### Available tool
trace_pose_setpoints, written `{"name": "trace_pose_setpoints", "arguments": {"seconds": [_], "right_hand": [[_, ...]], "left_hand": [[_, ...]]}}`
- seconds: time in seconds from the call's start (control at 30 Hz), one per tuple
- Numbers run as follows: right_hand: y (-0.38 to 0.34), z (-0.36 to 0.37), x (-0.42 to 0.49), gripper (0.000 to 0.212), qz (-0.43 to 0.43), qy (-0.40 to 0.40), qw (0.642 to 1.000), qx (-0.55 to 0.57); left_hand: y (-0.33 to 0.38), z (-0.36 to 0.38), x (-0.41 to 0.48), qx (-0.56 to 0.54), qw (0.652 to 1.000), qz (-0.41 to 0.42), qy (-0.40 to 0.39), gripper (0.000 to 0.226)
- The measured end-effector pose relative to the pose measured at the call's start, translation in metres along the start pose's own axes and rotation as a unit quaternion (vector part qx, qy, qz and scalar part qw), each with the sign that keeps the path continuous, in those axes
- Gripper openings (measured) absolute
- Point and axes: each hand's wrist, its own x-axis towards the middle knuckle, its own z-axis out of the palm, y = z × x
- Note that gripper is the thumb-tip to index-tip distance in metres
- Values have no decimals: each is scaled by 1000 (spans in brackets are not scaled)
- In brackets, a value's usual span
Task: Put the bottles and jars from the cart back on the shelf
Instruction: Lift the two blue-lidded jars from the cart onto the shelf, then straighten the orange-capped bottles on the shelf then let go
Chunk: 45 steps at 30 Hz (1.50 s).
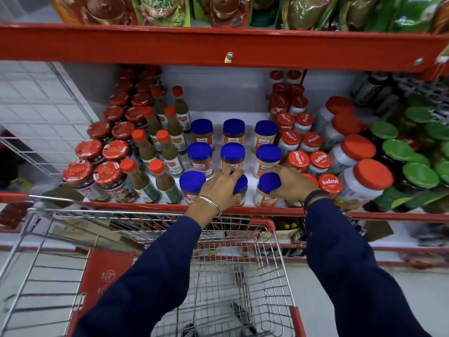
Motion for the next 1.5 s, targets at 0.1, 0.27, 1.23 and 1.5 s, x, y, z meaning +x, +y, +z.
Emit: {"name": "trace_pose_setpoints", "arguments": {"seconds": [0.1, 0.27, 1.23, 1.5], "right_hand": [[-2, 5, -4, 55, 7, 6, 999, -37], [-15, 21, -16, 80, 1, 72, 989, -127], [-198, 117, 54, 33, -147, 164, 969, 110], [-197, 113, 54, 35, -151, 126, 973, 117]], "left_hand": [[-3, 2, -8, 21, 1000, 0, 11, 67], [-12, -8, -55, -96, 986, 22, 134, 43], [-187, -87, -104, -114, 978, -84, 156, 46], [-181, -82, -105, -158, 960, -107, 206, 48]]}}
